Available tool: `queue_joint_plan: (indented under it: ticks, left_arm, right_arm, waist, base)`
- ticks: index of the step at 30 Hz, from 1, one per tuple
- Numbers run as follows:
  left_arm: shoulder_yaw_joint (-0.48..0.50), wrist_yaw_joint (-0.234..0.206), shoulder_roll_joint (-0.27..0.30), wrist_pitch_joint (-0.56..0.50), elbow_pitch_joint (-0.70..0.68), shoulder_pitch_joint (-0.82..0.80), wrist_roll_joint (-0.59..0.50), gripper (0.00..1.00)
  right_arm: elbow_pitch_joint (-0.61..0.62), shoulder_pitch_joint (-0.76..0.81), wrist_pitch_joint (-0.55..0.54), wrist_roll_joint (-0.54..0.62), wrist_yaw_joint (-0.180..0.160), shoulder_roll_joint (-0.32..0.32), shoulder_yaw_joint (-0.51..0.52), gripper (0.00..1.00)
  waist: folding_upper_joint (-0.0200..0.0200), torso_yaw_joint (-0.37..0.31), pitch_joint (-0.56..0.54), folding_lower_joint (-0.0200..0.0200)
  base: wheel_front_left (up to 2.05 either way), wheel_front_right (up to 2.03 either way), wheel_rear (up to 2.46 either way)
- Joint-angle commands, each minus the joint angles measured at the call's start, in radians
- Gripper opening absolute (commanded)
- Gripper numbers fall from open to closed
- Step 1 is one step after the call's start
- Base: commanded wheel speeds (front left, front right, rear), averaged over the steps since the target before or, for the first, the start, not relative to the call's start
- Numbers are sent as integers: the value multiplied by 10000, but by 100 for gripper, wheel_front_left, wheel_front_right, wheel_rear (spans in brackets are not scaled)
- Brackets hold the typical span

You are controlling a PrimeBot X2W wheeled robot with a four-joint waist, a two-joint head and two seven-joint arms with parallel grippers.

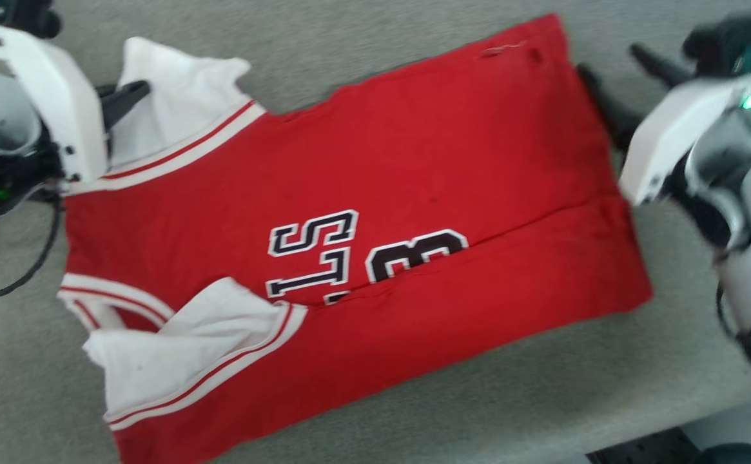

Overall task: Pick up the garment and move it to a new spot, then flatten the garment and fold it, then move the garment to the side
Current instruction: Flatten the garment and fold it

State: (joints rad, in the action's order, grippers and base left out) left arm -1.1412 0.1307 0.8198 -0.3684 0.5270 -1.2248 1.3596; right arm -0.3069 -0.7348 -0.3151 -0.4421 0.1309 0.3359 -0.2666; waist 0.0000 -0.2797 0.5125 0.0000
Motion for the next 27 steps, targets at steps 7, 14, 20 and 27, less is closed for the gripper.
queue_joint_plan:
  ticks: [7,14,20,27]
  left_arm:
    - [-433,-9,-532,416,-21,-478,142,0]
    - [-799,-12,-840,768,-142,-719,326,0]
    - [-939,-13,-926,1331,-471,-782,523,0]
    - [-1004,-13,-713,2642,-1573,-322,866,0]
  right_arm:
    - [-2252,-2127,-2039,-1139,-4,205,-471,100]
    - [-3730,-3057,-2770,-1187,-4,225,-733,100]
    - [-3943,-3254,-2210,-1420,-5,327,-768,0]
    - [-2964,-2357,-1401,-1691,-4,966,-1055,0]
  waist:
    - [0,906,497,0]
    - [0,1308,669,0]
    - [0,1511,442,0]
    - [0,1892,-551,0]
  base:
    - [0,0,0]
    - [0,0,0]
    - [0,0,0]
    - [0,0,0]
